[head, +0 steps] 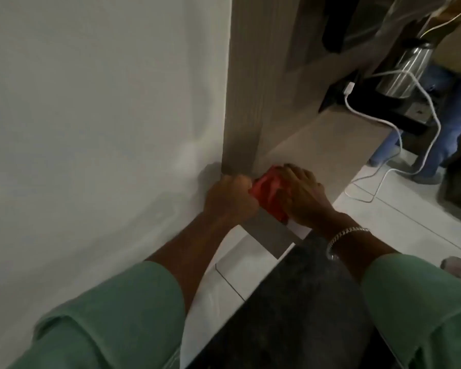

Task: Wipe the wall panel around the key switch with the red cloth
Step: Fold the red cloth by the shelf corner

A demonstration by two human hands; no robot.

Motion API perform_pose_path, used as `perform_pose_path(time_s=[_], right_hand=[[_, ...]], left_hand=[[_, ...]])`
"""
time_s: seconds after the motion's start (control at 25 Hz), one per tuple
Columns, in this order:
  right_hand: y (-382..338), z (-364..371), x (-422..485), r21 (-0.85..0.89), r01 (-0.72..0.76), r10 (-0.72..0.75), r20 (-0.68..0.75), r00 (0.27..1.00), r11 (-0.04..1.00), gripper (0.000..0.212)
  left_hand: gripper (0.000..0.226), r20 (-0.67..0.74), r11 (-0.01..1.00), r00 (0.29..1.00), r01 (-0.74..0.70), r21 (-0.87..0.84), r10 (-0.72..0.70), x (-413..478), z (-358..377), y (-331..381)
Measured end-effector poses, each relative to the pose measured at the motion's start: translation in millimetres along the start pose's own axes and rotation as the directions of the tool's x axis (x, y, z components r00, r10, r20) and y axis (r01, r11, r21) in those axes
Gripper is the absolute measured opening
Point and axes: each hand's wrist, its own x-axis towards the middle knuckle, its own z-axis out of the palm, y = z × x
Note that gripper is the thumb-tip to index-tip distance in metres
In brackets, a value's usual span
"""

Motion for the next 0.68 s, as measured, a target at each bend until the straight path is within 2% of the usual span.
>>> perform_pose_path(time_s=[0.08,0.2,0.28,0.32,0.4,0.44,0.48,0.56,0.64,0.68], right_hand=[[8.9,12.2,10.1,0.065,-0.070,0.070,0.006,0.998,0.995,0.063],[11.4,30.0,11.1,0.140,-0.163,0.172,-0.048,0.984,0.977,0.076],[6.0,37.3,6.0,0.208,-0.159,0.184,-0.108,0.977,0.965,0.075],[0.8,36.7,3.3,0.266,-0.145,0.183,-0.121,0.976,0.953,0.072],[-11.1,37.5,-4.8,0.364,-0.128,0.177,-0.106,0.978,0.923,0.065],[-19.0,38.2,-9.7,0.394,-0.125,0.170,-0.080,0.982,0.910,0.063],[-29.5,38.5,-15.6,0.412,-0.129,0.161,-0.044,0.986,0.902,0.062],[-52.8,36.3,-28.7,0.394,-0.125,0.139,-0.006,0.990,0.911,0.058],[-85.4,25.4,-42.0,0.290,-0.041,0.075,-0.108,0.991,0.956,0.056],[-104.5,17.0,-48.7,0.218,0.057,-0.018,-0.174,0.985,0.974,0.057]], left_hand=[[0.031,0.036,0.980,0.991,0.129,-0.149,-0.125,10.7,25.7,0.9],[0.031,0.001,0.870,0.959,0.258,-0.420,-0.284,16.9,56.1,-0.3],[0.029,0.045,0.728,0.922,0.333,-0.600,-0.384,16.2,64.4,-10.2],[0.031,0.121,0.617,0.899,0.383,-0.688,-0.422,11.1,62.7,-12.0],[0.038,0.273,0.382,0.862,0.446,-0.810,-0.427,-0.8,60.9,-14.0],[0.045,0.284,0.327,0.857,0.441,-0.836,-0.429,-5.5,59.5,-14.1],[0.048,0.260,0.316,0.860,0.419,-0.851,-0.440,-10.5,54.4,-13.6],[0.045,0.163,0.402,0.873,0.368,-0.839,-0.459,-18.5,37.2,-15.9],[0.044,0.073,0.506,0.891,0.319,-0.801,-0.447,-32.3,5.2,-20.7],[0.041,0.057,0.530,0.902,0.302,-0.793,-0.429,-41.4,-13.6,-22.8]])
